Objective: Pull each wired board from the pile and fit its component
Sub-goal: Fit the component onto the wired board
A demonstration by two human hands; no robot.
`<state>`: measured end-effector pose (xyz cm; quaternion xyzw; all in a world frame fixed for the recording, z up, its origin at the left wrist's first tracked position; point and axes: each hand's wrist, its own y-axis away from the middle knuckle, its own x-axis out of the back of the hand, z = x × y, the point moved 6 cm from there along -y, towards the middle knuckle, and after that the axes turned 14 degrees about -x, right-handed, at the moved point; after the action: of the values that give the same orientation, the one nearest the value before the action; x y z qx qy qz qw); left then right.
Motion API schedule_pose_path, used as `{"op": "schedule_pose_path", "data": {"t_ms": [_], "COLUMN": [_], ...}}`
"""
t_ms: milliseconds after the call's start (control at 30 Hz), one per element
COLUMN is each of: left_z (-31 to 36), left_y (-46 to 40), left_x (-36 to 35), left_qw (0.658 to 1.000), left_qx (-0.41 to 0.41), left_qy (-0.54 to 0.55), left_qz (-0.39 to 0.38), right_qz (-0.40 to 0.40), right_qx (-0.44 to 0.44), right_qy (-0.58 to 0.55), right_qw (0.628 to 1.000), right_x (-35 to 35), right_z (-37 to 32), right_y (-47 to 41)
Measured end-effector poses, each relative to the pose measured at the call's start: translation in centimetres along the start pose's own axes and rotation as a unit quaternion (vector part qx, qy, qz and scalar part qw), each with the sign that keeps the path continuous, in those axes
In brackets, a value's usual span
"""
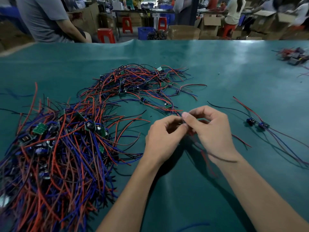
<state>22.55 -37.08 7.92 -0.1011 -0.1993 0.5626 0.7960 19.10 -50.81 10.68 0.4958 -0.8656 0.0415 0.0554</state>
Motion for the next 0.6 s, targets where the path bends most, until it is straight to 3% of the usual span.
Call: {"op": "schedule_pose_path", "data": {"t_ms": [133,300,433,600], "left_z": [0.08,0.17,0.28,0.09], "left_y": [0.01,0.14,0.08,0.11], "left_x": [0.11,0.12,0.46,0.28], "left_qw": [1.0,0.999,0.999,1.0], "left_qx": [-0.006,-0.011,-0.024,-0.004], "left_qy": [0.026,0.032,0.027,0.008], "left_qz": [0.003,0.015,0.035,0.022], "right_qz": [-0.032,-0.068,-0.162,-0.193], "right_qx": [-0.033,-0.092,-0.196,-0.176], "right_qy": [-0.072,-0.075,-0.122,-0.136], "right_qw": [0.996,0.991,0.959,0.956], "right_x": [-0.03,0.75,0.53,0.31], "right_z": [0.15,-0.03,0.76,0.45], "right_y": [0.17,-0.45,-0.41,-0.28]}}
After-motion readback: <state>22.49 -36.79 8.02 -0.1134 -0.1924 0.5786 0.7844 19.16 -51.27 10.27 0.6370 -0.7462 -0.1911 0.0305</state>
